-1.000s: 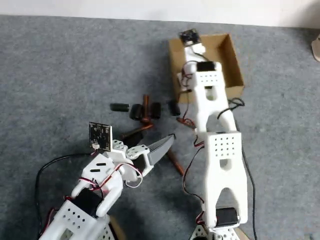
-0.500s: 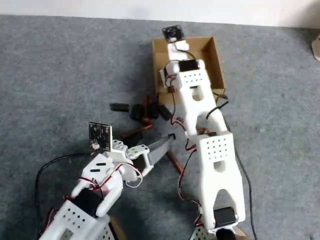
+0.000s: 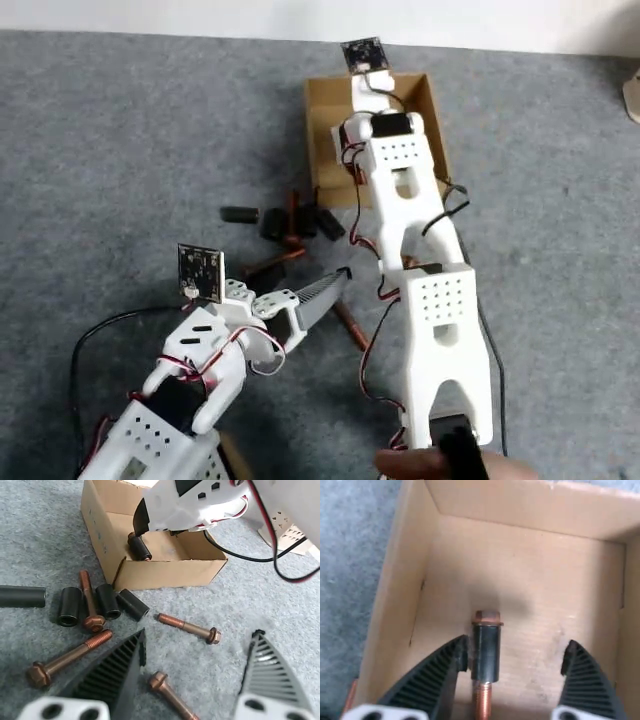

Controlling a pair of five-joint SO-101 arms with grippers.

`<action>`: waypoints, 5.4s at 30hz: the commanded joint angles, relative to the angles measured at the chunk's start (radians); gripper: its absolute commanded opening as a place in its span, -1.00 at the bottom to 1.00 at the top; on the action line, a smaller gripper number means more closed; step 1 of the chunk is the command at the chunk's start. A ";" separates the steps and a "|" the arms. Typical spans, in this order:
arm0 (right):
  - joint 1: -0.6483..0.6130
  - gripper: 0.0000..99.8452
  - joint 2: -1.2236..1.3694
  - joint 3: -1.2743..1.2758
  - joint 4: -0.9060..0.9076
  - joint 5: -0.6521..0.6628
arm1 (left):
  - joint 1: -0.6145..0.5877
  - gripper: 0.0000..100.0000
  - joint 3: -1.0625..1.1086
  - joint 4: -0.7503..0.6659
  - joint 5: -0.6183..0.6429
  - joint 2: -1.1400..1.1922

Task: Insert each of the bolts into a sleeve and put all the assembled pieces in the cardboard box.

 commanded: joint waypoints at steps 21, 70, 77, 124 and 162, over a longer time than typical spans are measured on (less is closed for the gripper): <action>0.131 -0.43 -0.085 -0.636 0.619 -0.003 | -0.013 -0.37 -0.016 0.002 -0.003 -0.008; 0.341 -0.43 -0.087 -0.410 0.693 -0.132 | -0.045 -0.37 -0.016 -0.005 -0.006 -0.008; 0.375 -0.43 -0.087 -0.306 0.693 -0.129 | -0.038 -0.38 -0.033 0.012 0.000 -0.008; 0.229 -0.43 -1.836 1.586 0.147 -0.187 | 0.042 -0.81 -0.604 0.129 0.353 0.909; 0.232 -0.43 -2.023 1.834 -0.065 -0.176 | 0.286 -0.80 -0.808 0.175 0.632 1.319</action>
